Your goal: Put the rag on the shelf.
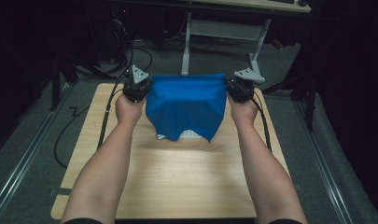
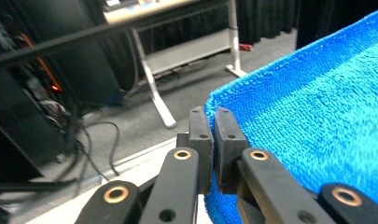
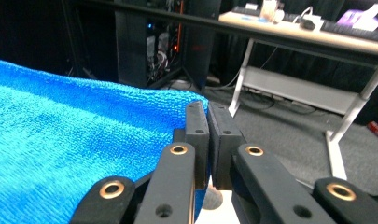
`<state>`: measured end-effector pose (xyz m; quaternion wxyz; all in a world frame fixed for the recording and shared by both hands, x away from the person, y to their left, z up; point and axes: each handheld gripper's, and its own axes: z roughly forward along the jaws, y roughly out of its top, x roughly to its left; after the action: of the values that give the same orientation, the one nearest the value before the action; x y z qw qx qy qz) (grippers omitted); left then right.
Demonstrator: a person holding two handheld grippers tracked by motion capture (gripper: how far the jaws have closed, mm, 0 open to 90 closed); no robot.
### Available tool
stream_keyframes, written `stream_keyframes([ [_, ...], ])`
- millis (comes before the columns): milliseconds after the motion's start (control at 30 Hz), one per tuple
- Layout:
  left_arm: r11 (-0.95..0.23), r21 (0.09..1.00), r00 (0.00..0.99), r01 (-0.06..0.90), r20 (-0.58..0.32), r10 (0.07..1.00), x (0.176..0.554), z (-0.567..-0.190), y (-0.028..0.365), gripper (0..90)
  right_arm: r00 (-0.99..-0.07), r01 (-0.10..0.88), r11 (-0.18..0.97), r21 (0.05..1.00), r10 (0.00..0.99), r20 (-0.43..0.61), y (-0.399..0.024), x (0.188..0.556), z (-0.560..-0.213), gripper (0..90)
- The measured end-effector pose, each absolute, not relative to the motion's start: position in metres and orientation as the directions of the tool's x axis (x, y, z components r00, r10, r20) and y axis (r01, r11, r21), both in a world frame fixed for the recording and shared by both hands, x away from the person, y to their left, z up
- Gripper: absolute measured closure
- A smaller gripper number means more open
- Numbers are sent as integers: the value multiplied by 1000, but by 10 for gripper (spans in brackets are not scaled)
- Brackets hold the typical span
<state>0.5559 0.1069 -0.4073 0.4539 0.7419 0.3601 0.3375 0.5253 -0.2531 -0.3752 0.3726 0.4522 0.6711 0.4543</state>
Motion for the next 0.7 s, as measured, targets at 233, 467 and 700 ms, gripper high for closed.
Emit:
stream_keyframes([
  [233,-333,900,533,280,143,834,550,-446,106,877,-318,321,183,929,945,-76,-253,525,-407,883],
  [467,-335,890,547,308,122,828,543,-469,106,877,-320,370,171,913,946,-47,-254,522,-436,883],
  [700,-344,876,560,339,106,822,539,-482,106,876,-326,405,159,901,945,-20,-253,517,-459,883],
])
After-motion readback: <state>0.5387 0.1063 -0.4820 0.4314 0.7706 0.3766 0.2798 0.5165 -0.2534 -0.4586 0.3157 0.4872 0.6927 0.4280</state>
